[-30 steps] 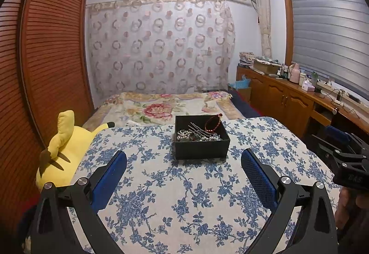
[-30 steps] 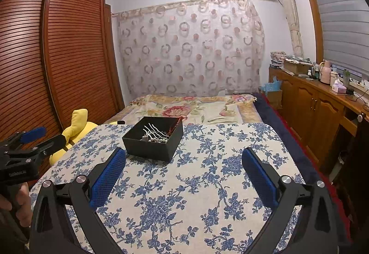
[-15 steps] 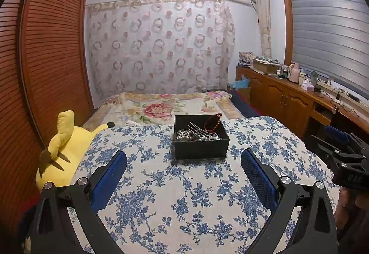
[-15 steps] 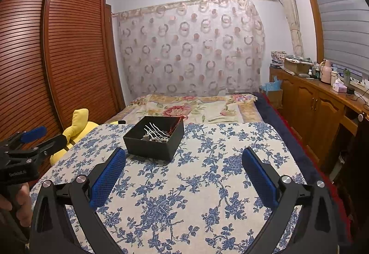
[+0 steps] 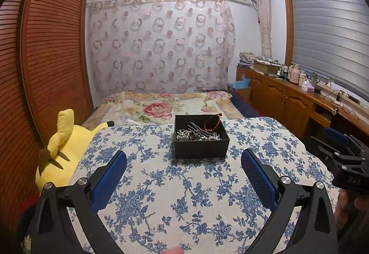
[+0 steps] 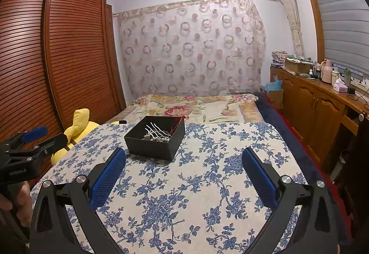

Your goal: Organize jewelry

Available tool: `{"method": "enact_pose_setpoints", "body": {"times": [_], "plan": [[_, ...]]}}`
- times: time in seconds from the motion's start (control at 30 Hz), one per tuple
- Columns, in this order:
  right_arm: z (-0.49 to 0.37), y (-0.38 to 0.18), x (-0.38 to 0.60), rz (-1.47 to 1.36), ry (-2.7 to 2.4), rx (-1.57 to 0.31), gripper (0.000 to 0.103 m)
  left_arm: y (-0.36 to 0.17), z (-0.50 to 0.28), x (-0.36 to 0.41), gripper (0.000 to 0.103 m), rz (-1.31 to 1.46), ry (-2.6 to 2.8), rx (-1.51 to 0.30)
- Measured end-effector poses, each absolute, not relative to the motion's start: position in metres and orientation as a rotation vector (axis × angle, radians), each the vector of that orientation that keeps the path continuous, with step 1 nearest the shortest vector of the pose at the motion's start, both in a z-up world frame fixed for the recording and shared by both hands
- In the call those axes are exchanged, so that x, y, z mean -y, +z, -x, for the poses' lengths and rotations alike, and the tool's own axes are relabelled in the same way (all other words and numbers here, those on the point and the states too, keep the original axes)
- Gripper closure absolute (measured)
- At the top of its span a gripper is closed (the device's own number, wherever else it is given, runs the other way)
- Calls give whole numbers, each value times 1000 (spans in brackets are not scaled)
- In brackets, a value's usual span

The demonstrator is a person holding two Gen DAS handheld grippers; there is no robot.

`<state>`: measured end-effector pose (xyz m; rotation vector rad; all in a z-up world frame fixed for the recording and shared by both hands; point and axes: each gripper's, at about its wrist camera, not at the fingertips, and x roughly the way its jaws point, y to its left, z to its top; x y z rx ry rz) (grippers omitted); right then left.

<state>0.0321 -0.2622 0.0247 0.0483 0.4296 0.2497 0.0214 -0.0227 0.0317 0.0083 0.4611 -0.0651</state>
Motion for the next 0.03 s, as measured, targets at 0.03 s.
{"method": "enact_pose_setpoints", "body": {"times": [0.03], "plan": [[-32, 25, 262, -48, 250, -430, 2, 31, -21, 22, 7, -8, -66, -461]]}}
